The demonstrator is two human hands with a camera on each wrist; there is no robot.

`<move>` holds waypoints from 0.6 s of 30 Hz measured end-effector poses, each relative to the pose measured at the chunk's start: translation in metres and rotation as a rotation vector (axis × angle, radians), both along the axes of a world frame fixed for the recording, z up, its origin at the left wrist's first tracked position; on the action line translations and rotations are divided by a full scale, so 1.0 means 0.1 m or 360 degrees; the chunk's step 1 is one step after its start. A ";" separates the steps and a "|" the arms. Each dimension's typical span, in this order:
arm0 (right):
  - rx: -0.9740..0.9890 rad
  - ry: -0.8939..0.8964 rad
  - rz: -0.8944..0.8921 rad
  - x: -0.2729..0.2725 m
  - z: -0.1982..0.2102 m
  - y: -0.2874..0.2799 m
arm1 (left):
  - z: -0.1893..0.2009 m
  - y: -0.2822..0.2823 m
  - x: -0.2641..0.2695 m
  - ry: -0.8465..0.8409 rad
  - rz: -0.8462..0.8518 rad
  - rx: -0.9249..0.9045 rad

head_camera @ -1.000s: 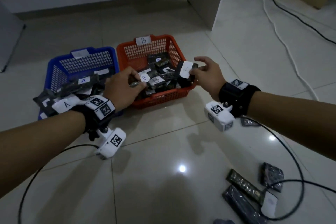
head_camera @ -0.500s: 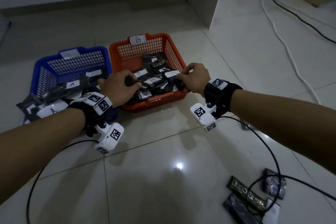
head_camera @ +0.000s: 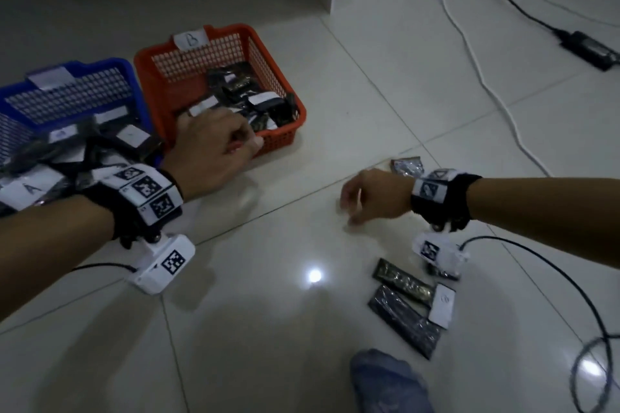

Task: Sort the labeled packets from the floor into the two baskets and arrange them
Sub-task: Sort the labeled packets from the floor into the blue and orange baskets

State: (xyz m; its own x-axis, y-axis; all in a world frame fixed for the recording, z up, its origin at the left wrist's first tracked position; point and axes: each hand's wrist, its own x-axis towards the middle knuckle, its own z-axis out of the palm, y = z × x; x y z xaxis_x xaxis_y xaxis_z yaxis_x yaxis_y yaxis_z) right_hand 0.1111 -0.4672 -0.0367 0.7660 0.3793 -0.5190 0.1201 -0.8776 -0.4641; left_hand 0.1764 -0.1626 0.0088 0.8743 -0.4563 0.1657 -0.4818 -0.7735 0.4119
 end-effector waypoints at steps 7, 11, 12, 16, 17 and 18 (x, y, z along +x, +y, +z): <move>-0.0507 0.0219 0.0495 -0.73 -0.09 -0.18 | -0.06 -0.36 -0.27 0.0258 -0.0269 -0.0126; -0.0405 0.0221 0.0317 -0.75 -0.12 -0.15 | -0.13 -0.37 -0.38 0.0447 -0.0353 -0.0100; -0.0339 0.0237 0.0238 -0.72 -0.09 -0.14 | -0.13 -0.37 -0.41 0.0548 -0.0377 -0.0111; 0.0173 0.0245 -0.0143 -0.52 0.07 -0.06 | -0.14 -0.35 -0.52 0.0896 -0.0349 -0.0115; 0.0373 0.0283 -0.0278 -0.47 0.11 -0.02 | -0.14 -0.34 -0.55 0.0954 -0.0334 -0.0107; 0.0557 0.0318 -0.0401 -0.43 0.15 0.02 | -0.14 -0.32 -0.57 0.1009 -0.0326 -0.0094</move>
